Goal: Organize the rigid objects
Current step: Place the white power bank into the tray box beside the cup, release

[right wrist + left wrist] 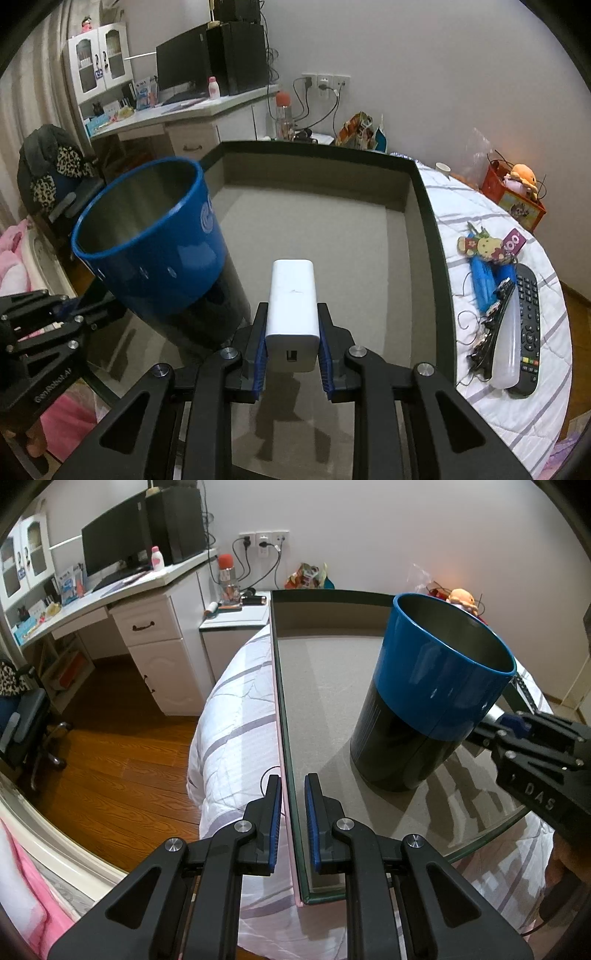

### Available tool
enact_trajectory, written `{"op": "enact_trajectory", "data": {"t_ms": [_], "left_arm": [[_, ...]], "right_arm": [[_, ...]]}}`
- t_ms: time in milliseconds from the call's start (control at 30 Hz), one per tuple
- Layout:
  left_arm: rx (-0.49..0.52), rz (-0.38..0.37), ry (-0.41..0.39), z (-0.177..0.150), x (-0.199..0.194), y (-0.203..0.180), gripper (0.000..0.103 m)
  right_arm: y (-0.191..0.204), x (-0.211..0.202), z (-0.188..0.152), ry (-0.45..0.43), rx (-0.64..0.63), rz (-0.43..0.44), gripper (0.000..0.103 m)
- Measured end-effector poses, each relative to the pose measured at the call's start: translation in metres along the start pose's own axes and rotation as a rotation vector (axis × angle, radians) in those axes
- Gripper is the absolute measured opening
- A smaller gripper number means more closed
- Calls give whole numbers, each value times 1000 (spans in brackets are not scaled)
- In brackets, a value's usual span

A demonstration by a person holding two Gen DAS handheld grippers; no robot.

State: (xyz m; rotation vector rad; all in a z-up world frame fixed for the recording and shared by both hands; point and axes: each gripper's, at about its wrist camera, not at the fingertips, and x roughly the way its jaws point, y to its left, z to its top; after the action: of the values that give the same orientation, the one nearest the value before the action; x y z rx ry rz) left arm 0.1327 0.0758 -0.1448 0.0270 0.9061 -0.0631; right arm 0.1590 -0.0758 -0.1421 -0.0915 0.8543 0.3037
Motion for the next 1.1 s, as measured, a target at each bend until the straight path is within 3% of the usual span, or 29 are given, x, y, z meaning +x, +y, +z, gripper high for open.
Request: {"op": "enact_trajectory", "data": {"t_ms": [267,333,400,433,833,867,1100], "left_arm": [[4,11,3,1,0,-2,13],[7,14,2,0,0,-2,13],[6,13,2,0,0,-2,13],[4,13,3,0,1,-3,13],[-7,16,5,-2,0,0,15],[-8,15,7,-2,0,0,15],[-8,20,8,-2,0,0,14]], "right_arm": [[-6,-2,-5,-1,27,12,25],[-9,-6,-6,-7,36,4,37],[-10,-14,-6,-38,43,-16,59],[-11,-18,-6,-53,46,-21,61],[-47,-78,-14,-177,107,-110,75],[-55,-85,-18,-187,124,-129,79],[-103,-116,-36,-238,269,-221,79]]}}
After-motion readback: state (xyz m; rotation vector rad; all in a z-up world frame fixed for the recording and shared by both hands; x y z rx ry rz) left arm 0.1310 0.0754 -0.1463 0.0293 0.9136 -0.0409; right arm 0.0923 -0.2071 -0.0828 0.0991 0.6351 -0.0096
